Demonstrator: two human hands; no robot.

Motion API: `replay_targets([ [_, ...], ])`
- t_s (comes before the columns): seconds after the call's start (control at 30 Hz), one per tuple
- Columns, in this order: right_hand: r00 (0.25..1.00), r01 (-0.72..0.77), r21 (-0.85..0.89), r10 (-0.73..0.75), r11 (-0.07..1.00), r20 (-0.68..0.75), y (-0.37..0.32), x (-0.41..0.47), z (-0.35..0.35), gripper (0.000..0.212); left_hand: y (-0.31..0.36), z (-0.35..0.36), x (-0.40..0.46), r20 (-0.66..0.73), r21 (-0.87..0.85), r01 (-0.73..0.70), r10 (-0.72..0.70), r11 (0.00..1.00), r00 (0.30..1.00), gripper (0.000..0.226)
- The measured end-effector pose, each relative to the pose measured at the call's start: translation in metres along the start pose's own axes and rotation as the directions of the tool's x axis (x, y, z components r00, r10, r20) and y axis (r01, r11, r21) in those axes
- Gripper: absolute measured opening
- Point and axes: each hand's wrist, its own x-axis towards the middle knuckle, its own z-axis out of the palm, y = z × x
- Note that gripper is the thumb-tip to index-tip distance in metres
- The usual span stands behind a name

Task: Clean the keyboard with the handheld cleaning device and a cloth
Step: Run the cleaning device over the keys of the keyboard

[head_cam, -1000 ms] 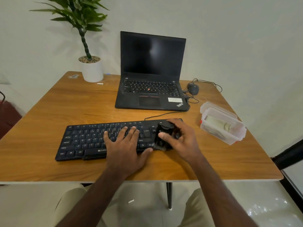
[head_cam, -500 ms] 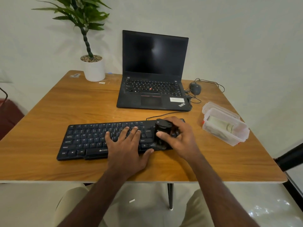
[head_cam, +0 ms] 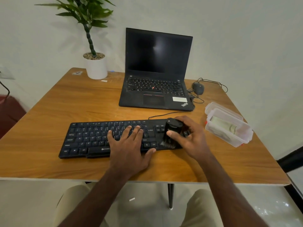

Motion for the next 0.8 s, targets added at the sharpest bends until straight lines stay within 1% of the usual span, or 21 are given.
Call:
replay_targets([
  [0.13,0.997,-0.029,-0.014,0.028,0.999,-0.078,0.003,0.009,-0.012,0.032,0.0,0.0,0.0,0.0,0.005,0.004,-0.004,1.0,1.0,0.085],
  [0.2,0.995,-0.041,0.06,0.046,0.997,-0.09,-0.002,0.01,-0.002,0.03,0.0,0.0,0.0,-0.002,0.005,0.003,-0.003,1.0,1.0,0.084],
  [0.27,0.997,-0.021,0.105,0.029,0.994,-0.069,-0.005,0.01,0.011,0.03,0.0,-0.001,0.0,-0.009,0.003,-0.003,0.003,1.0,1.0,0.084],
  [0.33,0.999,0.005,0.054,-0.003,0.999,-0.034,-0.002,0.01,0.02,0.031,0.0,-0.001,0.0,-0.011,0.004,-0.005,0.005,1.0,1.0,0.083],
  [0.4,1.0,-0.006,-0.008,0.006,1.0,-0.023,-0.001,0.017,0.02,0.033,0.0,-0.002,0.0,-0.005,0.005,-0.006,0.006,1.0,1.0,0.084],
  [0.47,0.999,-0.006,-0.082,0.003,0.997,-0.045,0.003,0.024,0.013,0.033,0.0,-0.002,0.0,0.002,0.003,-0.004,0.004,1.0,1.0,0.084],
  [0.53,0.994,-0.008,-0.112,-0.004,0.994,-0.108,0.004,0.029,0.004,0.031,0.0,-0.002,0.0,0.003,0.001,-0.003,0.003,1.0,1.0,0.084],
  [0.6,0.987,-0.024,-0.035,0.019,0.999,-0.161,0.002,0.025,0.002,0.029,0.0,-0.002,0.0,-0.001,0.003,-0.002,0.002,1.0,1.0,0.085],
  [0.67,0.987,-0.04,0.051,0.047,0.998,-0.151,-0.002,0.013,0.009,0.031,-0.001,-0.002,-0.001,-0.009,-0.003,-0.007,0.007,1.0,1.0,0.084],
  [0.73,0.994,-0.039,0.072,0.046,0.997,-0.102,-0.001,-0.002,0.013,0.032,-0.001,-0.002,-0.001,-0.01,-0.009,-0.013,0.013,1.0,1.0,0.084],
  [0.8,0.992,-0.069,0.065,0.076,0.995,-0.105,0.004,-0.008,0.005,0.031,-0.001,-0.003,-0.001,-0.008,-0.007,-0.014,0.014,1.0,1.0,0.084],
])
